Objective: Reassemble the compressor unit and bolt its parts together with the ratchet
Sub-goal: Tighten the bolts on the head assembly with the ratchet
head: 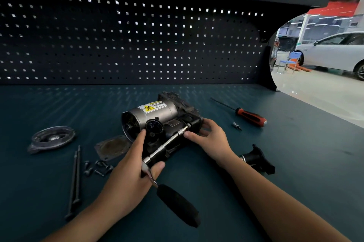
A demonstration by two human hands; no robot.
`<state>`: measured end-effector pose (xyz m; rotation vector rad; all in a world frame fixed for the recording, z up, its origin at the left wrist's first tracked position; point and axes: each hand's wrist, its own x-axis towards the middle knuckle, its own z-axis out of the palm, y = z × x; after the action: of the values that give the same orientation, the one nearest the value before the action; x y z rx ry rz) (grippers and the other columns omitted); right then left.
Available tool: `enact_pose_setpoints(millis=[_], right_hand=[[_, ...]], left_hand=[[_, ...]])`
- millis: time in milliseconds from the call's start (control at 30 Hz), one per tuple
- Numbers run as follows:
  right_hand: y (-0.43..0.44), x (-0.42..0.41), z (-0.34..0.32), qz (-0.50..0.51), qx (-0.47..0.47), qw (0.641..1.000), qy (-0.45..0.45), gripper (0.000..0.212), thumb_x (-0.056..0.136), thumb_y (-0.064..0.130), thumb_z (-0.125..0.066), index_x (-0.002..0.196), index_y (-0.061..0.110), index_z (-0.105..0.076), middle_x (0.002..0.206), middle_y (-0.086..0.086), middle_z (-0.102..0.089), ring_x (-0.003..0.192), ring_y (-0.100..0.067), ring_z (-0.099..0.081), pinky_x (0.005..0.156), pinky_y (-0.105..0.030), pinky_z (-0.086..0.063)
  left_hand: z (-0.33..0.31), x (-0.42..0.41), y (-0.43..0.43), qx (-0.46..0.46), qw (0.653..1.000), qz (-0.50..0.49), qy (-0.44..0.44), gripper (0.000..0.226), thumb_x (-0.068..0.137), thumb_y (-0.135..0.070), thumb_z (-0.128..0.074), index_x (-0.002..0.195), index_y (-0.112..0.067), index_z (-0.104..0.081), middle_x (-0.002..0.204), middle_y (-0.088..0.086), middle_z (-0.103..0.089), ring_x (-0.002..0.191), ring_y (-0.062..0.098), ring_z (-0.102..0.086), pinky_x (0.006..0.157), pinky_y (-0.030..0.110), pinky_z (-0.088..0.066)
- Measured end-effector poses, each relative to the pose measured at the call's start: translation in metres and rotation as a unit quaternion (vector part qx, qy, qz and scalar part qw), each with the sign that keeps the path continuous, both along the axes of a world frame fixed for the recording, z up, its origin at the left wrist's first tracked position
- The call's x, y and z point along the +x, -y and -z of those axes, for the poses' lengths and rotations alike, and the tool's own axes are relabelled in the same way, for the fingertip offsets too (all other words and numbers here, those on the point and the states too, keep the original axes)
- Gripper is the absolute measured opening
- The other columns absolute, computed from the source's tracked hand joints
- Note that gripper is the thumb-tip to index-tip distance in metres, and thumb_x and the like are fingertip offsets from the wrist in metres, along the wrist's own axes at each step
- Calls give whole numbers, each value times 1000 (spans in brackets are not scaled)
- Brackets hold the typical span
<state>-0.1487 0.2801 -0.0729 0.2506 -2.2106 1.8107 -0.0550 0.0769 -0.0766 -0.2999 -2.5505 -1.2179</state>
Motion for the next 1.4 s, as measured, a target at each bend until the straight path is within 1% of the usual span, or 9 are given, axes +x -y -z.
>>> enact_pose_setpoints(millis=[100,233,400,633,767,933,1100,1233,1400], right_hand=[[0,1,0,-11,-7,1000,-5,41,70,18,-81,102,25,-55,103,12,-62,95,-6,-62,82,-16,-49],[0,2,0,-16,-2,1000,-16,26,79,18,-74,91,36,-58,91,21,-64,90,0,-63,78,-11,-49],[0,3,-2,-22,7,999,-27,24,80,20,-73,88,37,-58,90,24,-64,88,6,-62,74,-6,-47],[-1,7,-10,14,53,998,17,26,78,27,-74,101,25,-61,94,13,-64,96,-9,-62,80,-18,-46],[1,14,-30,80,231,965,92,30,83,42,-61,85,13,-53,78,3,-54,78,-15,-51,60,-27,-37],[25,27,-39,-20,69,982,173,49,91,45,-48,58,10,-56,44,2,-56,35,-11,-50,36,-13,-32],[44,28,-36,-34,16,981,189,40,93,32,-51,60,10,-52,35,8,-47,27,-7,-42,31,-13,-26],[47,29,-40,-42,-14,976,212,32,93,21,-47,62,12,-46,29,11,-39,25,-4,-31,32,-10,-20],[47,31,-38,-52,-17,976,209,37,94,28,-49,60,13,-48,32,11,-39,27,-5,-35,33,-12,-23]], left_hand=[[1,-3,2,-28,1000,-2,2,87,81,-45,-61,147,-35,-5,77,-3,-63,75,0,-57,70,15,-37],[-9,1,4,-39,999,6,-3,89,67,-66,-44,143,-27,-18,126,-1,-51,108,9,-54,85,28,-43],[-33,2,3,-169,974,-120,-94,35,82,-58,-43,95,-26,-33,81,-13,-43,65,8,-42,52,26,-28],[-28,-3,5,-106,987,-76,-93,33,88,-36,-56,71,-27,-29,58,-7,-46,62,27,-50,57,37,-38],[-26,-6,6,-93,988,-61,-106,31,84,-47,-51,72,-28,-30,56,-7,-46,56,18,-49,52,34,-33],[-25,-5,6,-107,985,-48,-123,34,78,-57,-42,73,-26,-30,52,-5,-45,52,11,-47,47,26,-28],[-24,-5,9,-175,971,-44,-159,32,80,-46,-55,79,-23,-34,49,-9,-38,48,17,-42,46,30,-29],[-22,-5,8,-57,993,-43,-90,29,82,-40,-57,71,-28,-34,54,-10,-52,54,7,-49,52,31,-34],[-29,-7,3,45,998,-28,-17,48,63,-69,-36,68,-22,-40,48,-10,-49,47,6,-46,52,28,-35]])
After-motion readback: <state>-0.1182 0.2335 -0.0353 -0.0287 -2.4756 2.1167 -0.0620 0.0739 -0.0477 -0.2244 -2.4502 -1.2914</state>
